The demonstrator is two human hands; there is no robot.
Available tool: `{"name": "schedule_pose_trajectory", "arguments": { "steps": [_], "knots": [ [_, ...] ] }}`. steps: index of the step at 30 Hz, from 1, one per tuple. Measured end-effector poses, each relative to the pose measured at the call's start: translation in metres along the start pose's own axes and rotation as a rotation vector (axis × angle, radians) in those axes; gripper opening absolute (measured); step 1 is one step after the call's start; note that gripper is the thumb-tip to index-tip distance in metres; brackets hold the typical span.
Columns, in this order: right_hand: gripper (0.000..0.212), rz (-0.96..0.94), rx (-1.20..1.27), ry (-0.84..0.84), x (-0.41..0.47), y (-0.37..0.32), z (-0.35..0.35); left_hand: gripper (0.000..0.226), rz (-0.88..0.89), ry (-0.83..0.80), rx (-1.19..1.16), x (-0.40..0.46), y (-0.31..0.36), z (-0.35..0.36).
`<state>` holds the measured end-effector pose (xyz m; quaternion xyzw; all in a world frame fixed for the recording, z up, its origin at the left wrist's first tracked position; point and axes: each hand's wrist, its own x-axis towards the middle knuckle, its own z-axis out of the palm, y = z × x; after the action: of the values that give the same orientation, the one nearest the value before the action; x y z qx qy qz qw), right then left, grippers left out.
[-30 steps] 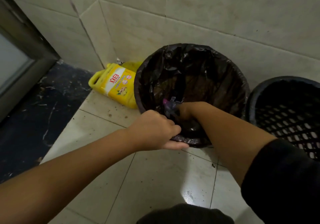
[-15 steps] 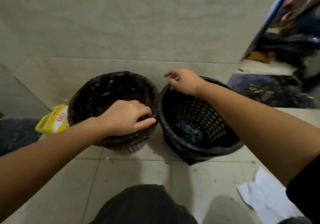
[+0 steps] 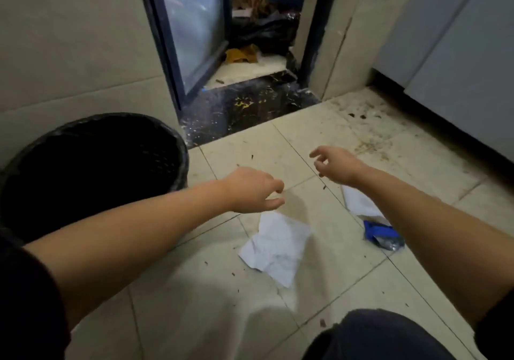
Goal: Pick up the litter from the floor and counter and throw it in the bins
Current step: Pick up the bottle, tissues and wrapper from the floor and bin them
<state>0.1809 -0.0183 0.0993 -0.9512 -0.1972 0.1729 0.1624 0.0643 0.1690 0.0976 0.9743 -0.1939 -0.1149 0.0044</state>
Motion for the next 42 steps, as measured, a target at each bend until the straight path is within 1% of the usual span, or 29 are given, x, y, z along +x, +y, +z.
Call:
{"name": "schedule_pose_trajectory", "arguments": {
  "steps": [2,5,8,10,12,14,16,18,20,22,24,27,29,32,34,38,42],
  "knots": [
    [0.039,0.072,-0.049,-0.061,-0.005,0.047,0.025,0.045,-0.031,-0.131,-0.033,0.028,0.020,0.040],
    [0.045,0.215,-0.119,-0.119,-0.017,0.117,0.066,0.058,-0.140,-0.252,-0.188,0.052,0.052,0.101],
    [0.052,0.434,-0.215,-0.074,-0.034,0.178,0.093,0.082,-0.313,-0.404,-0.327,0.064,0.077,0.150],
    [0.053,0.561,-0.189,-0.059,-0.046,0.207,0.103,0.085,-0.435,-0.480,-0.377,0.067,0.089,0.176],
    [0.051,0.604,-0.120,-0.096,-0.052,0.227,0.115,0.078,-0.506,-0.480,-0.343,0.068,0.101,0.192],
    [0.038,0.582,-0.118,-0.106,-0.055,0.239,0.127,0.066,-0.528,-0.397,-0.283,0.071,0.109,0.198],
    [0.032,0.542,-0.135,-0.073,-0.055,0.245,0.133,0.056,-0.542,-0.382,-0.315,0.075,0.114,0.199],
    [0.038,0.507,-0.122,-0.042,-0.054,0.245,0.131,0.055,-0.534,-0.435,-0.369,0.078,0.115,0.195],
    [0.050,0.475,-0.120,-0.033,-0.052,0.243,0.124,0.054,-0.517,-0.448,-0.371,0.078,0.113,0.191],
    [0.063,0.458,-0.140,-0.016,-0.050,0.241,0.109,0.050,-0.505,-0.415,-0.367,0.079,0.107,0.182],
    [0.067,0.461,-0.125,0.034,-0.047,0.236,0.088,0.038,-0.476,-0.327,-0.342,0.082,0.097,0.166],
    [0.063,0.457,-0.080,0.141,-0.043,0.214,0.051,0.024,-0.447,-0.149,-0.311,0.087,0.074,0.134],
    [0.051,0.413,-0.049,0.202,-0.039,0.188,0.029,0.021,-0.443,-0.033,-0.319,0.086,0.055,0.107],
    [0.029,0.296,-0.003,0.255,-0.027,0.132,0.006,0.018,-0.431,0.141,-0.335,0.071,0.025,0.065],
    [0.020,0.209,0.045,0.284,-0.017,0.084,-0.003,0.014,-0.426,0.266,-0.330,0.051,0.003,0.038],
    [0.017,-0.003,0.112,0.320,0.000,-0.034,-0.009,0.013,-0.420,0.475,-0.277,-0.008,-0.054,-0.012],
    [0.015,-0.236,0.121,0.338,0.009,-0.156,0.004,0.013,-0.520,0.614,-0.270,-0.096,-0.120,-0.040]
  ]
}}
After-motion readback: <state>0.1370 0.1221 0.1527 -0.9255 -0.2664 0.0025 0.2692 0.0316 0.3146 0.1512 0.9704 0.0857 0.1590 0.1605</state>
